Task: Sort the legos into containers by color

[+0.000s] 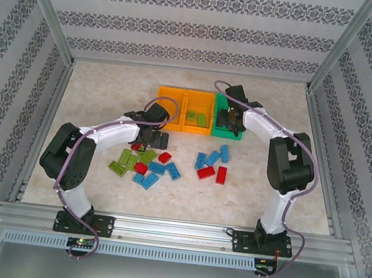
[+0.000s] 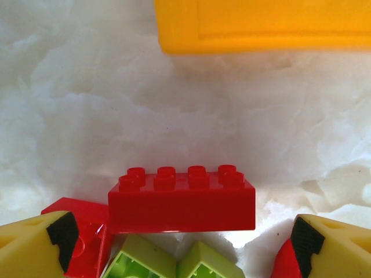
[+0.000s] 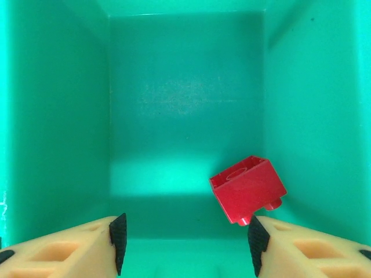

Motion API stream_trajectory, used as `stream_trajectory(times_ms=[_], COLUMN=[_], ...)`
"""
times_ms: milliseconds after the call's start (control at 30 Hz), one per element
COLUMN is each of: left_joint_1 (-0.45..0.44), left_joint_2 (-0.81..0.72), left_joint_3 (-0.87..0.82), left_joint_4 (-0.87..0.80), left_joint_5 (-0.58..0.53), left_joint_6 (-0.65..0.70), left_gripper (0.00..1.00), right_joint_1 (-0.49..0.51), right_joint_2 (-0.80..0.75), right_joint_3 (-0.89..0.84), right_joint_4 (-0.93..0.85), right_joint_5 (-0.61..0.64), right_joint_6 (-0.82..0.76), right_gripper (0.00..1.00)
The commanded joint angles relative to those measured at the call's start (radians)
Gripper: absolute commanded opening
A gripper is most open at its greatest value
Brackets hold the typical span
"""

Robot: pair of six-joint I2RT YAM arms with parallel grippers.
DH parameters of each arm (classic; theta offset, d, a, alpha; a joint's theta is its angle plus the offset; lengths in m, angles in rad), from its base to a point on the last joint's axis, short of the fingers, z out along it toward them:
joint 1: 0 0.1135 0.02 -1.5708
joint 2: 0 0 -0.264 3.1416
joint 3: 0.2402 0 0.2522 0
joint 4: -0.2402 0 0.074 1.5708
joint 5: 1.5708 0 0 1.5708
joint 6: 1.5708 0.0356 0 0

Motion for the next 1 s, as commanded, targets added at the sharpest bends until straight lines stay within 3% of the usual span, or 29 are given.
stream_trajectory(times_ms=[0,433,767,967], left_joint_1=[-0.011,-0.011,-0.011,-0.011], left_joint_2=[0.020,0.036,0.075,0.061], left_joint_3=[0.026,0.026,0.040,0.023], left_joint_4=[-0.042,-0.036,-0.021,-0.013], left_joint_5=[-0.021,-0.026,0.000,-0.002], left_joint_6=[0.025,0.035,0.035,0.032], left_gripper=[0.94,0.89,0.77,0.65], right_joint_1=[0.007,-0.002,-0.013,-0.027], right_joint_2=[-0.099,-0.234,-0.289,-0.318], right_joint_3=[-0.054,-0.188,-0.227,-0.256], right_joint_4=[0.037,0.072,0.070,0.068], right_joint_5=[-0.021,0.004,0.020,0.033], right_joint_6=[0.018,0.034,0.045,0.046], right_gripper=[0.68,0.75,0.76,0.76])
